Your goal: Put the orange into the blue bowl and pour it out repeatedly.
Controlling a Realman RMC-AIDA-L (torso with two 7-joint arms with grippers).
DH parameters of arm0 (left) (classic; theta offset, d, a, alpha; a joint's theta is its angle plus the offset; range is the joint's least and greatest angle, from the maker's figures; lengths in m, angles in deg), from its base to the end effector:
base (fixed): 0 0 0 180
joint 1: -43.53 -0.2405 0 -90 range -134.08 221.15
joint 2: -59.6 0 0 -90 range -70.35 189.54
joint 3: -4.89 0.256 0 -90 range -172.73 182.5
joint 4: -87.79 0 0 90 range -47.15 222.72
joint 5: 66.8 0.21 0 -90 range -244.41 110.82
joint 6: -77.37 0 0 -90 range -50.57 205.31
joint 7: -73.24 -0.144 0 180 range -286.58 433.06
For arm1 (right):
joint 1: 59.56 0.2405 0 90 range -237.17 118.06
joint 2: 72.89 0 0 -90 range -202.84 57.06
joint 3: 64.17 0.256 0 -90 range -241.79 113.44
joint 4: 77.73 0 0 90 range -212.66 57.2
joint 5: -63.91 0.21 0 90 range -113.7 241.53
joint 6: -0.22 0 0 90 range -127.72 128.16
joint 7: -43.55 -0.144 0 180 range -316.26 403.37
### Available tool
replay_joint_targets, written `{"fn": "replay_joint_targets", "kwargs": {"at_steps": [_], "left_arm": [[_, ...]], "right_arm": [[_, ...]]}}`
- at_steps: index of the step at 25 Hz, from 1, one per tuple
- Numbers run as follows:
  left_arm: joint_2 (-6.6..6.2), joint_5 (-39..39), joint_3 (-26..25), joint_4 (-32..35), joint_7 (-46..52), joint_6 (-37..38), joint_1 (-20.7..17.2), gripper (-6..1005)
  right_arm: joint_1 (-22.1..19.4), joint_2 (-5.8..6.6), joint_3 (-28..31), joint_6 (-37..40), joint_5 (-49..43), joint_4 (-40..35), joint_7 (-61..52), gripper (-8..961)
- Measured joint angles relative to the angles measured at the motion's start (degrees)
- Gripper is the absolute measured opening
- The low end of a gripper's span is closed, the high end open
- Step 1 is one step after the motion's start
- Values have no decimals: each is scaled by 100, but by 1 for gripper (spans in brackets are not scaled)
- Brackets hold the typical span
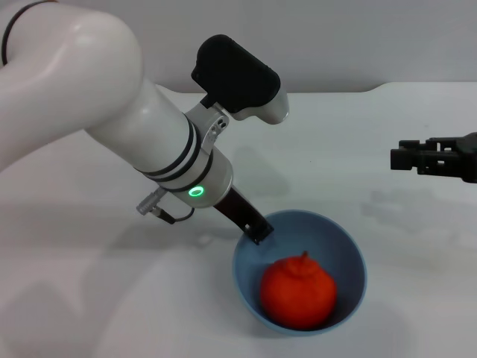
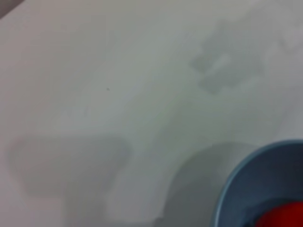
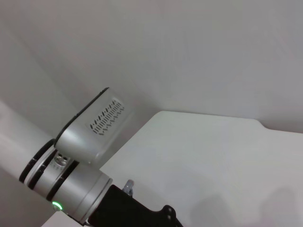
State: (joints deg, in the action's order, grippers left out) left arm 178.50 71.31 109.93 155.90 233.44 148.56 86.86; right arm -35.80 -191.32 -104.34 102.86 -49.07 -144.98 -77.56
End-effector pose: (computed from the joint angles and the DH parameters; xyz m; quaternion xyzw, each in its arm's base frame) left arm -0.1183 0.3448 -0.0973 -0.9432 -0.2622 0.1562 0.1313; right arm 0.2366 0.3132 0.0847 -0.8885 0.3822 0.2338 0.0988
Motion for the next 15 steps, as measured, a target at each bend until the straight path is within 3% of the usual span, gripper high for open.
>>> {"fn": "replay_joint_targets", "kwargs": {"at_steps": [3, 6, 10, 15], "left_arm": [[-14, -9, -62, 23, 1, -22, -17, 43], [-29, -18, -263, 168, 6, -7, -49, 251], [-65, -24, -654, 532, -33, 40, -202, 335], [-86, -180, -1756, 1182, -400, 41, -704, 441]], "right_arm": [[-16, 8, 8, -11, 3, 86, 6, 413], [-21, 16, 36, -35, 5, 138, 13, 413], [-47, 16, 43, -151, -3, 161, 16, 413], [-170, 0, 70, -589, -4, 275, 18, 414]]}}
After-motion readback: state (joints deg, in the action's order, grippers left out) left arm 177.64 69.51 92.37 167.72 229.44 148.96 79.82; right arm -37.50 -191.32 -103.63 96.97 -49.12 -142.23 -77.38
